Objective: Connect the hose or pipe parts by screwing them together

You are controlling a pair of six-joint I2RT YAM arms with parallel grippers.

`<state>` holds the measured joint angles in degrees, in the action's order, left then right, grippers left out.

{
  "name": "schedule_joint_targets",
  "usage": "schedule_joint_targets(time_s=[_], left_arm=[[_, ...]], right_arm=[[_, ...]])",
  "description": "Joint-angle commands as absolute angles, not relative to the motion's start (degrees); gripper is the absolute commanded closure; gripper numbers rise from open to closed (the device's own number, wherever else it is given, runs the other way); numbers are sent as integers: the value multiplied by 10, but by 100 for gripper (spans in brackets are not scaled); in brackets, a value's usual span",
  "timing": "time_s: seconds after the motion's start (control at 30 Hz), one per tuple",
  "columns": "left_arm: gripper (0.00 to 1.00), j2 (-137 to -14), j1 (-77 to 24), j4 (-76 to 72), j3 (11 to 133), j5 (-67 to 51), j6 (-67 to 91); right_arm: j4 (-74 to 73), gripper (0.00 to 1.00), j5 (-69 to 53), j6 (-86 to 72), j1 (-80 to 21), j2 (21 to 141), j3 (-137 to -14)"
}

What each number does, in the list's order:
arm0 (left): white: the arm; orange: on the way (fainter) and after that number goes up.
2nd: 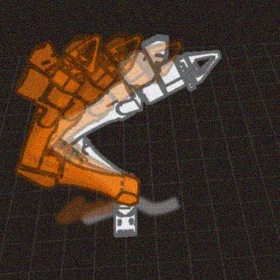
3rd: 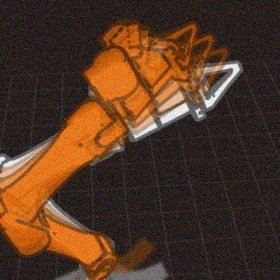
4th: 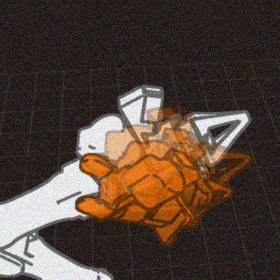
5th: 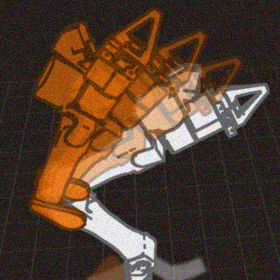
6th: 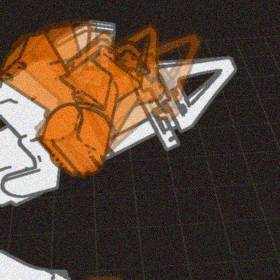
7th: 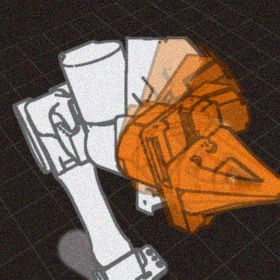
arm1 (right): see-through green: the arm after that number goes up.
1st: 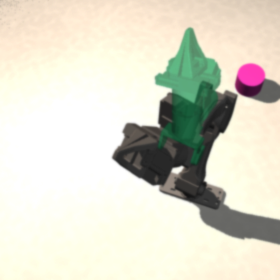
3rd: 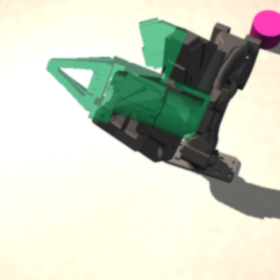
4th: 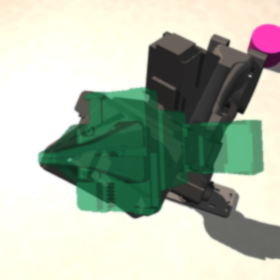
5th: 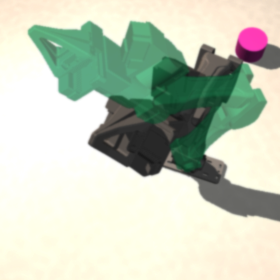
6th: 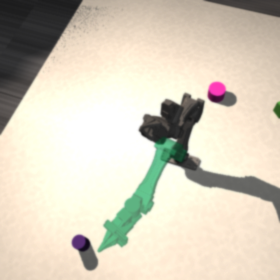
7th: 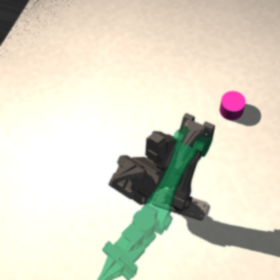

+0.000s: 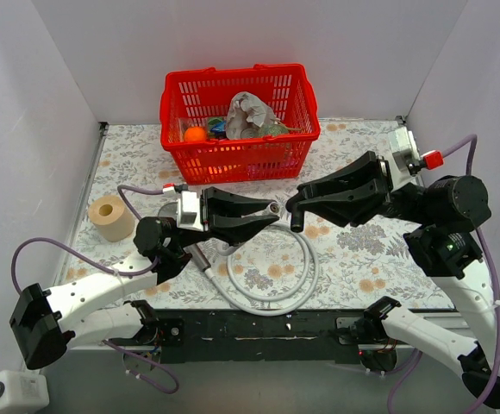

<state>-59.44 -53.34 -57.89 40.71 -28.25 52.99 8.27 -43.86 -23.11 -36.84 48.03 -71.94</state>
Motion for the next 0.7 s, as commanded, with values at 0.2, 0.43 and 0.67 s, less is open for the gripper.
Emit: schedule_joint_targets(time_s=[0.2, 0.43, 0.67], left_arm=[[100, -562, -532, -593, 448, -303, 528], [100, -567, -532, -589, 453, -303, 528], [100, -573, -532, -587, 458, -305, 525]], right_arm=[[244, 99, -470, -300, -373, 482, -681], [257, 99, -471, -292, -385, 500, -684], [250, 99, -474, -282, -391, 507, -681]])
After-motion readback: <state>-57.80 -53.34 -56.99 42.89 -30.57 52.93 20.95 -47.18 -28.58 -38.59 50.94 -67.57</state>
